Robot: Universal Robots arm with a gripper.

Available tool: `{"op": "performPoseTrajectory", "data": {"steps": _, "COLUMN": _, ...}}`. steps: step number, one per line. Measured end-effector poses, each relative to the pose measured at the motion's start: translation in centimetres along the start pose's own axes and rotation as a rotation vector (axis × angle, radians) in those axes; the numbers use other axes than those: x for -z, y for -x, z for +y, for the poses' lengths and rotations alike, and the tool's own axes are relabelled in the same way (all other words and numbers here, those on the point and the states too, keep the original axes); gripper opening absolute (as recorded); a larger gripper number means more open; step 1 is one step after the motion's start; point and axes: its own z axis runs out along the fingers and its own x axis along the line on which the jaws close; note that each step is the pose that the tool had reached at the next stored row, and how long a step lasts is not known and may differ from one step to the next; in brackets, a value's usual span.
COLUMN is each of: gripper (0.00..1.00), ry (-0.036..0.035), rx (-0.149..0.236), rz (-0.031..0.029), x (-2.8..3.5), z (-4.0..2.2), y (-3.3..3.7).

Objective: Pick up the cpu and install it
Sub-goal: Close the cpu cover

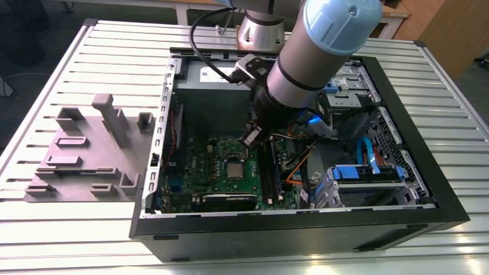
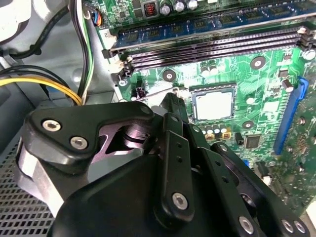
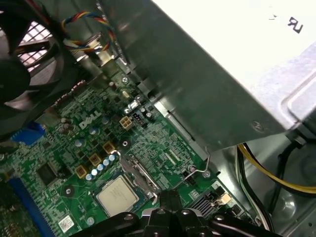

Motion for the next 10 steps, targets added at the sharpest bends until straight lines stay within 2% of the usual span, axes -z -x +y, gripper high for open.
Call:
{"op": "performPoseTrajectory", "data": {"steps": 6, "gripper": 0.10, "ry": -0.0008, "rx": 0.012, "rz": 0.0026, "x": -0.01, "z": -0.01, "y": 0.01}}
{"op": "performPoseTrajectory", "data": {"steps": 10, "gripper": 0.10, "ry": -0.0037, "rx": 0.052, "rz": 0.0117, "x": -0.01, "z": -0.08, "y": 0.06}}
